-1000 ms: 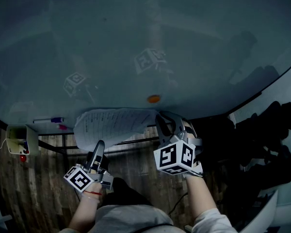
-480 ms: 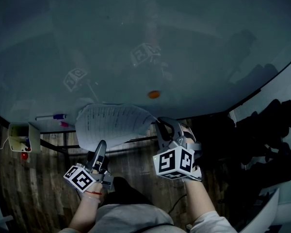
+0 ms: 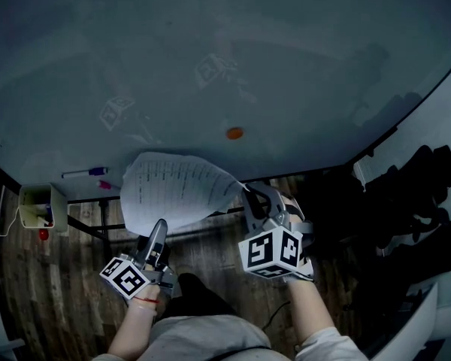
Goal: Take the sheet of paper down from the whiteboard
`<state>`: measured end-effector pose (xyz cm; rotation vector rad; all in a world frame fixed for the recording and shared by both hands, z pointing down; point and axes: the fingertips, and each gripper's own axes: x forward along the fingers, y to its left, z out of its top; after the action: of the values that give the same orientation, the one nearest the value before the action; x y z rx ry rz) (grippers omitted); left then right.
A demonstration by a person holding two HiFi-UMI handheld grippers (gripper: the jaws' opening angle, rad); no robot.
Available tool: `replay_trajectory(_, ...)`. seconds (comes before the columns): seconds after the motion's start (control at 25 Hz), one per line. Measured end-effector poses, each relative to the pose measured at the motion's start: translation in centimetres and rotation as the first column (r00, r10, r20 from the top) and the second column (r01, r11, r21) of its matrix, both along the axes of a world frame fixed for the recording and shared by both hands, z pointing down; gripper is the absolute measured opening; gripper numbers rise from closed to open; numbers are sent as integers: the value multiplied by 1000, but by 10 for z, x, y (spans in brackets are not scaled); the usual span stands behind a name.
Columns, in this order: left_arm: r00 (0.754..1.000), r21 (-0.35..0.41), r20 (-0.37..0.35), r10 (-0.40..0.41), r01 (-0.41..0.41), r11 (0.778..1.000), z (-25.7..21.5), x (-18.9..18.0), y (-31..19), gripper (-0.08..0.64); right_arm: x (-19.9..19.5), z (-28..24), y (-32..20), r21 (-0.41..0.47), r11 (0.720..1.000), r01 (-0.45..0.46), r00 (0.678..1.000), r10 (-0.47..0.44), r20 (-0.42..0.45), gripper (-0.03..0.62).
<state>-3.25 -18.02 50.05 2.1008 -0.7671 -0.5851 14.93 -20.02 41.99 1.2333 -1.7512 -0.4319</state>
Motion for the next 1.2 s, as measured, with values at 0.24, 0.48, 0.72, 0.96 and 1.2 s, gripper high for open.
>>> replay_trajectory(0.24,1000,17,8,19,-19,1000,-4,-2,21,15,-4,-4,24,13,1000,-11,1000,11,5,28)
replay_trajectory(0.48,999,38,42,27,-28,999,-10,-4,44,15,-11,-9,47,25,1000,9,999,-10,32,28)
replay_trajectory(0.72,998,45,64,-11,8,999,-14,-9,66,15,-23,-9,70,25,999,46,996,-48,73,28)
replay_trajectory(0.96,997,29,69,-43,41,999,-13,-5,104,14,-25,-8,103,12,996,85,992,-86,95,28)
replay_trajectory(1.2,995,12,76,-57,56,998,-10,-9,141,15,-33,-3,140,-3,994,111,988,-110,109,28)
